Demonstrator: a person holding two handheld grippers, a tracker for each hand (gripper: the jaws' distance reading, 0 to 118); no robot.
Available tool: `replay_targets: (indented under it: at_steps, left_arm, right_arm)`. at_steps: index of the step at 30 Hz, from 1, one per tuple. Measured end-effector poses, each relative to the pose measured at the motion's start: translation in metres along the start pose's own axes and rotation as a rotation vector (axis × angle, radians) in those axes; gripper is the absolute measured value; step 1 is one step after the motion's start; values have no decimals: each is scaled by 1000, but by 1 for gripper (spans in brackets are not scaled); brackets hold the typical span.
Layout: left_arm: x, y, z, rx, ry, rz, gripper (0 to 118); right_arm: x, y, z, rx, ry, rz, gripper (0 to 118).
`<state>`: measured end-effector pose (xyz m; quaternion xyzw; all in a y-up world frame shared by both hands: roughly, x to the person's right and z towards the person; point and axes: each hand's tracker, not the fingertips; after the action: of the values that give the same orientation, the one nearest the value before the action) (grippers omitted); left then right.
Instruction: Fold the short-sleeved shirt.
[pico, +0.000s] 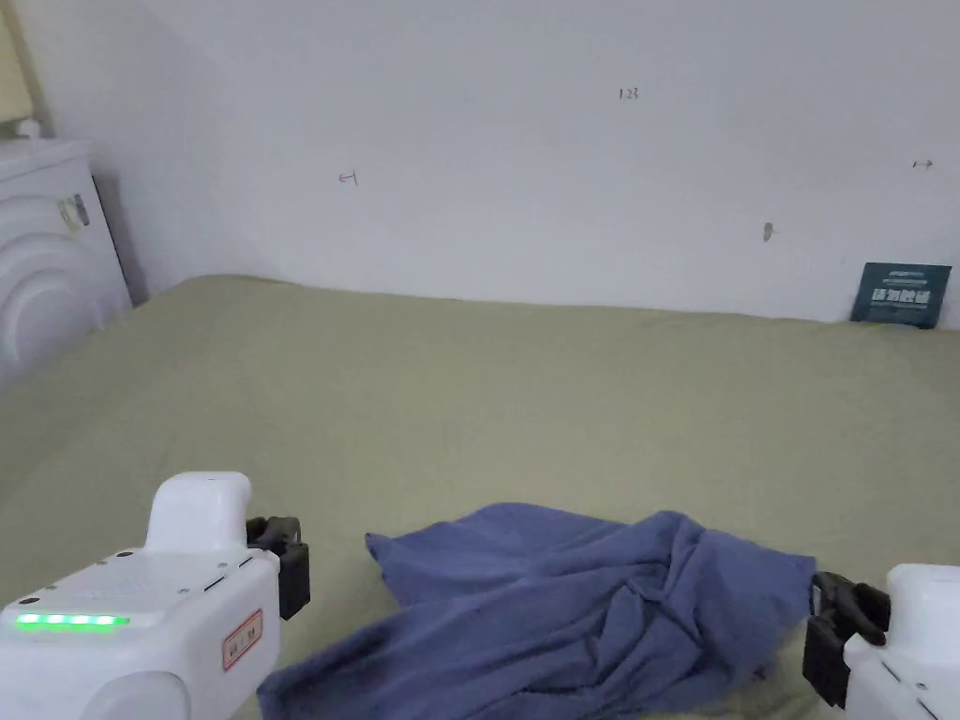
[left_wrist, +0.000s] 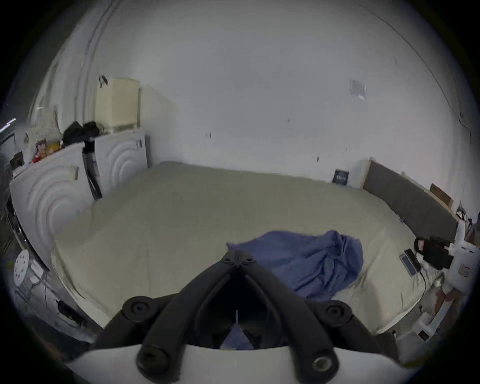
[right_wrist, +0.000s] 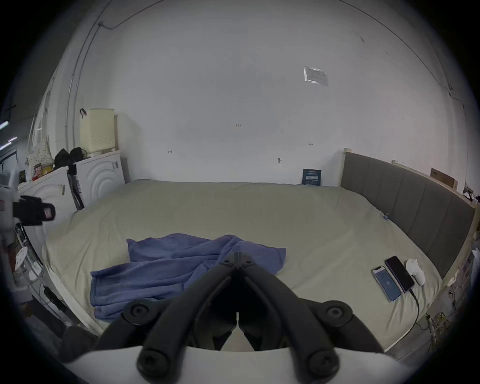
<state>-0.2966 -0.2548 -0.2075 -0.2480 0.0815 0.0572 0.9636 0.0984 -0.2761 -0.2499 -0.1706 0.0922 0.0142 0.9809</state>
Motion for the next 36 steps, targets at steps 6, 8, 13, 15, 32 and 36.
replay_targets:
  at_steps: [6, 8, 13, 15, 32, 36]
  left_arm:
    - [-39, -48, -96, -323, -26, 57, 0]
    - [-47, -63, -122, -415, -30, 52, 1]
    - [-61, -85, -167, -467, 36, 34, 115]
    - [-61, -92, -179, -538, 55, -13, 113]
    - [-53, -88, -176, -574, -10, -50, 4]
    - [-57, -87, -175, -568, -17, -34, 4]
  right_arm:
    - [-8, -11, -21, -57, 16, 23, 0]
    - [-8, -17, -28, -81, 22, 35, 0]
    - [-4, -30, -50, -139, 19, 64, 0]
    - [-1, -33, -58, -157, 16, 53, 0]
    - [127, -12, -255, -479, -51, -126, 1]
    - [148, -9, -302, -571, 34, -220, 98]
